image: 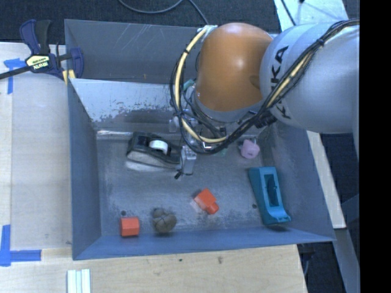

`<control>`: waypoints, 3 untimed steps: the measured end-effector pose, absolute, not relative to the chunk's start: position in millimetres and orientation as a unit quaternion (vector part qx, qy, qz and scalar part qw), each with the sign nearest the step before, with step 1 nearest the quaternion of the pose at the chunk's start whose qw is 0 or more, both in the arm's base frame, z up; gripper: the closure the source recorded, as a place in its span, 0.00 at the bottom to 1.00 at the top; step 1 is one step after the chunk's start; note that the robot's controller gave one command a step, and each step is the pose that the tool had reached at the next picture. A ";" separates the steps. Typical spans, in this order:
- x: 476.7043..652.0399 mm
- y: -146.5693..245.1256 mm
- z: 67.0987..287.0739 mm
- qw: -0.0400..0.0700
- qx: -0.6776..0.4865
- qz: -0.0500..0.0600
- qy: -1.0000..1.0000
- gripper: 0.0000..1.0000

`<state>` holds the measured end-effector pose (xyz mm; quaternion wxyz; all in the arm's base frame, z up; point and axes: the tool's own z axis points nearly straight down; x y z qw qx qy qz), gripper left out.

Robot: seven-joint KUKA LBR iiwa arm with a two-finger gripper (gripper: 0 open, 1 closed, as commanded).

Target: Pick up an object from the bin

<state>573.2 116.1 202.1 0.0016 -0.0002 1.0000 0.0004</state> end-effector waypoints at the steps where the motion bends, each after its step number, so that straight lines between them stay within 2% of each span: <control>1: 575.5 113.4 159.8 0.003 0.030 0.001 1.000 0.00; 2: 582.8 107.3 113.1 0.003 0.016 0.000 1.000 0.00; 3: 589.0 103.5 99.3 0.010 0.018 0.000 1.000 1.00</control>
Offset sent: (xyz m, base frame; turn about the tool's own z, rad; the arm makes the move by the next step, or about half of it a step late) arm 0.0092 -0.0090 -0.0903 0.0335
